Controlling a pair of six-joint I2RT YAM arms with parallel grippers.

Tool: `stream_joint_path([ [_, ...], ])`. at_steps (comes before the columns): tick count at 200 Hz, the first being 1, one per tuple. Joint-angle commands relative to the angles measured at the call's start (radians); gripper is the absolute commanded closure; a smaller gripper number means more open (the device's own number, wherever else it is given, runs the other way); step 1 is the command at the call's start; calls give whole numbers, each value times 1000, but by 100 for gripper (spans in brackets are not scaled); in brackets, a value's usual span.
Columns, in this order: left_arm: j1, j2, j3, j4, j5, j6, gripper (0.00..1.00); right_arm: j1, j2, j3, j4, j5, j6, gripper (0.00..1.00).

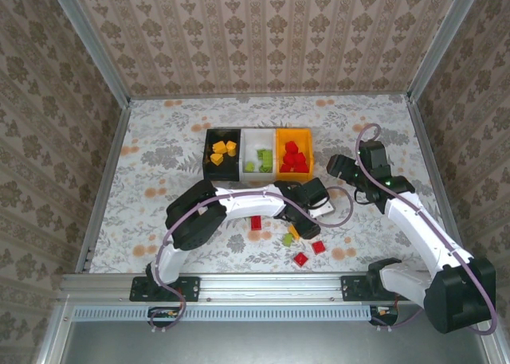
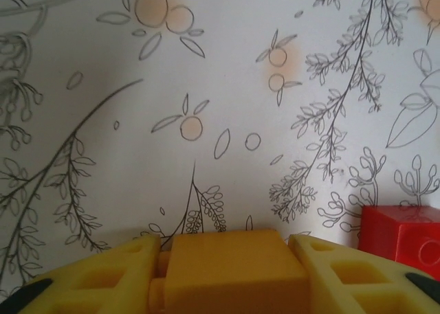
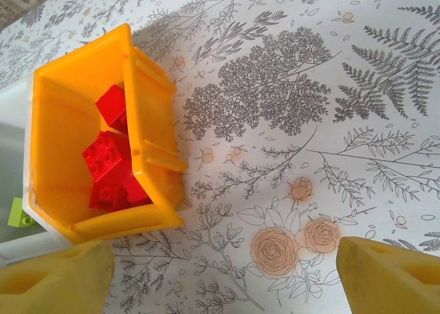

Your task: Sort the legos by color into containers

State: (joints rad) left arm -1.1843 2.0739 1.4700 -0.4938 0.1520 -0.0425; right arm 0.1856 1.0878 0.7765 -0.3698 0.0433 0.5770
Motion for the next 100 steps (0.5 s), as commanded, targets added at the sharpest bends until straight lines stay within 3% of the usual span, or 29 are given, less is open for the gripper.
stream_joint_path([
  [1, -3, -1, 8, -19, -32, 15, 58, -8, -23, -8, -2, -14, 7, 15],
  [51, 21, -164, -90, 95, -64, -42, 66, -10, -26, -2, 1, -22, 12, 15],
  [72, 77, -297, -193, 190, -77, -108, 67, -9, -24, -2, 5, -28, 14, 15],
  [100, 200, -495, -351, 291, -177, -220, 67, -9, -20, -6, 12, -39, 17, 15],
])
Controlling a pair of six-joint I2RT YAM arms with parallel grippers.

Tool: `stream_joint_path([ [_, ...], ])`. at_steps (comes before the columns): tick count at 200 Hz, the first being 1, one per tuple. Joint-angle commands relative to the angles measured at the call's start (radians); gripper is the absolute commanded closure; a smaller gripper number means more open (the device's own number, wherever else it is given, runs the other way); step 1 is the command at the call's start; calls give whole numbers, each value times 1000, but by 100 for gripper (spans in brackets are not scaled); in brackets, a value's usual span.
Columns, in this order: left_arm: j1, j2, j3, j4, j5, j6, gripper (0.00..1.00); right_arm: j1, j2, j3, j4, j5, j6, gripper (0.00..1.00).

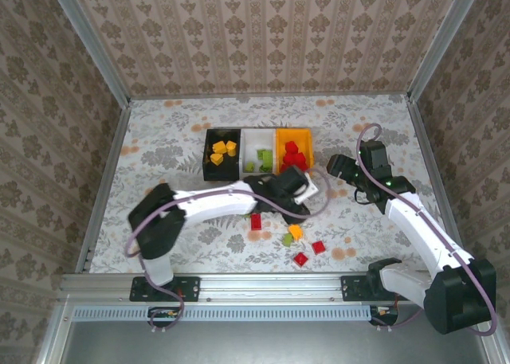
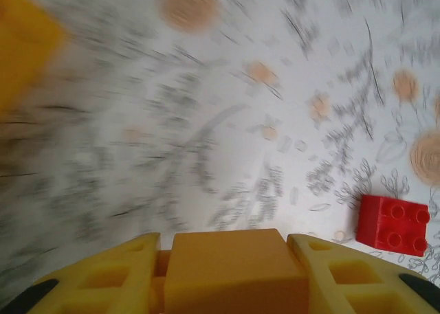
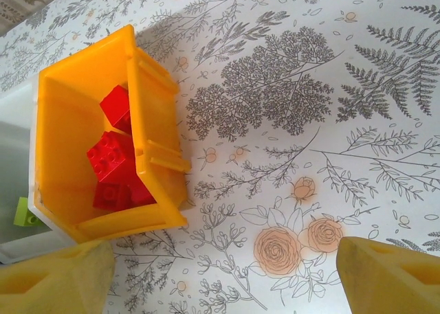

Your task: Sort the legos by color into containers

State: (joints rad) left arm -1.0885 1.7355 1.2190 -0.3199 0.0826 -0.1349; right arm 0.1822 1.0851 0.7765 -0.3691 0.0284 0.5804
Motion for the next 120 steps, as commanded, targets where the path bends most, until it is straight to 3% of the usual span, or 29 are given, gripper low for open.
stream_joint_path([
  [1, 107, -163, -105, 117, -112, -130, 67, -6, -17, -6, 12, -26, 13, 15],
  [22, 241, -252, -159, 73, -233, -216, 65, -4, -12, -9, 22, -36, 15, 15],
  [67, 500, -244, -160, 29, -278, -350, 65, 11, 2, -15, 26, -46, 13, 15],
  [110, 570, -111, -63, -36, -300, -412, 61, 25, -4, -7, 4, -37, 4, 15],
  [120, 574, -93, -54, -40, -297, -420, 54, 26, -8, -4, -1, -37, 0, 15],
])
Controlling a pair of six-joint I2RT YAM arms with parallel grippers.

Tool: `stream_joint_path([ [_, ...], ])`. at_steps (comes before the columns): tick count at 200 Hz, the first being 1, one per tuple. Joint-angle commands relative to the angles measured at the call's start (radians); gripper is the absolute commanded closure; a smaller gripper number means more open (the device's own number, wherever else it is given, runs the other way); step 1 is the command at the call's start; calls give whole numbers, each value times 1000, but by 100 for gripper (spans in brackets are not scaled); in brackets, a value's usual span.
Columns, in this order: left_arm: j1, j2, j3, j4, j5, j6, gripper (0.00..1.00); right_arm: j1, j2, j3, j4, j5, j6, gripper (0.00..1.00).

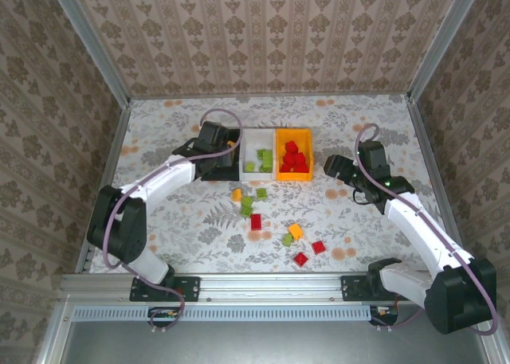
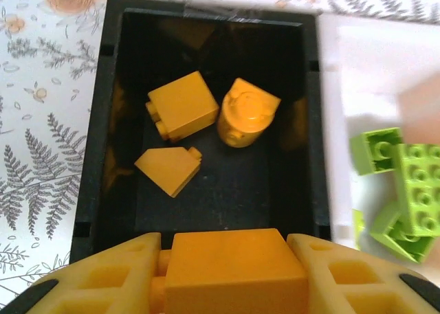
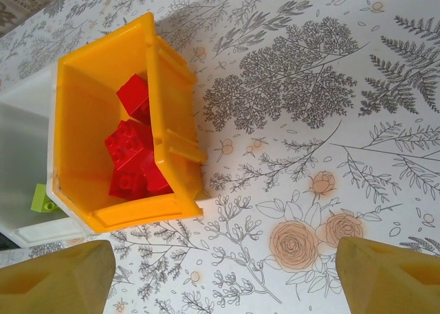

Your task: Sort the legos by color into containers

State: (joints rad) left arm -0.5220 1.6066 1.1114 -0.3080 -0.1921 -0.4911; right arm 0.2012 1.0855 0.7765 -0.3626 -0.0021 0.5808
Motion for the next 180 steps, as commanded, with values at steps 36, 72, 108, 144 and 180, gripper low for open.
stream_joint_path([
  [36, 5, 1, 50, -9, 20, -75, 26, 13, -14, 3, -21, -24, -12, 15],
  [72, -36, -118, 33, -3, 38, -72, 9, 73, -3, 4, -44, -49, -30, 15],
  [108, -107, -288, -58, 3, 40, -78, 0, 228, 37, -12, -81, -49, -60, 15],
  [144, -197, -488, -223, 3, -34, -118, 0, 396, 101, -49, -114, -56, -76, 15],
  [180, -227, -638, -416, 42, -35, -217, 0, 537, 170, -57, -140, -44, -81, 16],
])
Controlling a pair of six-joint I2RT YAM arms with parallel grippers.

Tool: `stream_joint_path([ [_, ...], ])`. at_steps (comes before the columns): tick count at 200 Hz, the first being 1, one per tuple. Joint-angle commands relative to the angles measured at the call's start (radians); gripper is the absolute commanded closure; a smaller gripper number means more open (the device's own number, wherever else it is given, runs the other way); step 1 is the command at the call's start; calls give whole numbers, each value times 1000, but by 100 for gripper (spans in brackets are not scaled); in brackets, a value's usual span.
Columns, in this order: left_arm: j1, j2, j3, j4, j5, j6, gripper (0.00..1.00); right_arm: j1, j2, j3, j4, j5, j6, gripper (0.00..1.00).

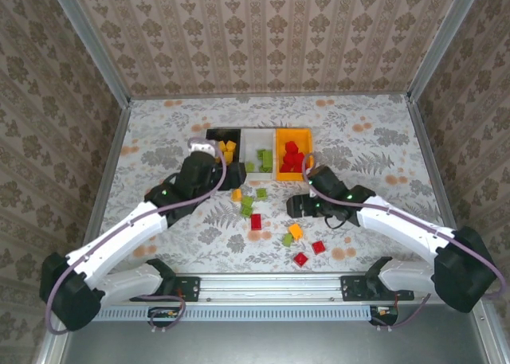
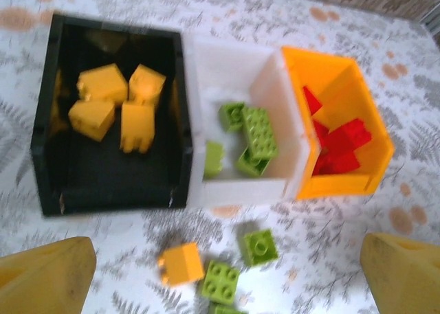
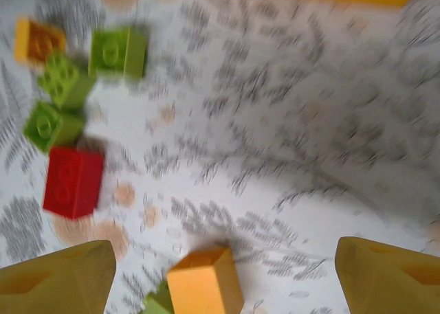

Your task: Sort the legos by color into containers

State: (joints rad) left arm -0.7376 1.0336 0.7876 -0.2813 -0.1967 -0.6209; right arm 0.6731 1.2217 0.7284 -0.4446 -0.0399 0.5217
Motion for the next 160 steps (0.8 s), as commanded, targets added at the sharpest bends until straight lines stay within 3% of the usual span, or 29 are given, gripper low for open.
stream_joint_path([
  [1, -12, -69, -96, 15, -31, -89, 0, 68, 36, -7, -60, -4, -22, 16],
  [41, -13, -132, -213, -1, -39, -150, 0, 147, 95, -12, -46, 47, -7, 19],
  [120, -13, -146, -265, -3, -50, -172, 0, 154, 164, -15, 62, 98, 58, 41],
  [160, -14, -154, -266, -6, -56, -167, 0, 168, 212, -24, 46, 90, 58, 43],
])
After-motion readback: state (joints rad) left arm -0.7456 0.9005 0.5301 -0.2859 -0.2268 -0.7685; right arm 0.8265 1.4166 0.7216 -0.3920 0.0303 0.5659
